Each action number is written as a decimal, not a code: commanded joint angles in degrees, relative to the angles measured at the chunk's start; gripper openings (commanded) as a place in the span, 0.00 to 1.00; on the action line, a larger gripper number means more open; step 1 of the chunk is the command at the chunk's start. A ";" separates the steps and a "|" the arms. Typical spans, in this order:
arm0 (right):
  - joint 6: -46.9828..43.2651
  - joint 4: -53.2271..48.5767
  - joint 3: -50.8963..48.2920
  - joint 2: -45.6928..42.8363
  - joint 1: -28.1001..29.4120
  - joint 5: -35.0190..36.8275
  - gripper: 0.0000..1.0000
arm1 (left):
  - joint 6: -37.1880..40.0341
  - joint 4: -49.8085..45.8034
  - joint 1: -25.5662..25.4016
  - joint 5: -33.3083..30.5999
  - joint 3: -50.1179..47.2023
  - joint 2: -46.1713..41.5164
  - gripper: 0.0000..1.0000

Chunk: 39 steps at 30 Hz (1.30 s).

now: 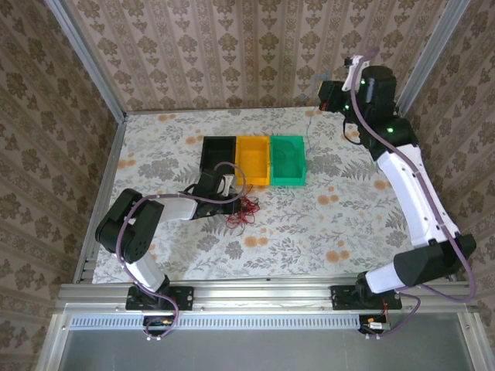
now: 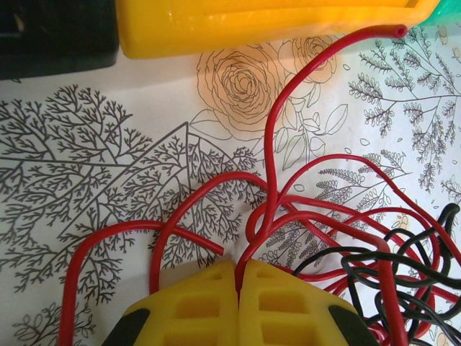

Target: Untangle the cables

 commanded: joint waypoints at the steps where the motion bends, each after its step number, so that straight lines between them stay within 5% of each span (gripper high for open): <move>1: -2.39 4.97 2.62 -1.97 0.79 -0.49 0.01 | 1.08 -2.78 -0.53 -2.30 -1.17 0.15 0.00; 14: 0.30 3.72 5.84 4.16 2.51 -9.77 0.02 | 1.25 -2.76 -0.82 -3.50 -1.83 -0.75 0.00; 34: -5.16 0.79 -12.00 1.65 1.84 13.42 0.01 | 1.53 -3.49 -0.82 -3.42 -1.12 0.37 0.00; 39: -5.76 0.35 -13.23 2.34 1.60 11.73 0.02 | 1.53 -3.65 -0.91 -3.07 -0.52 1.16 0.00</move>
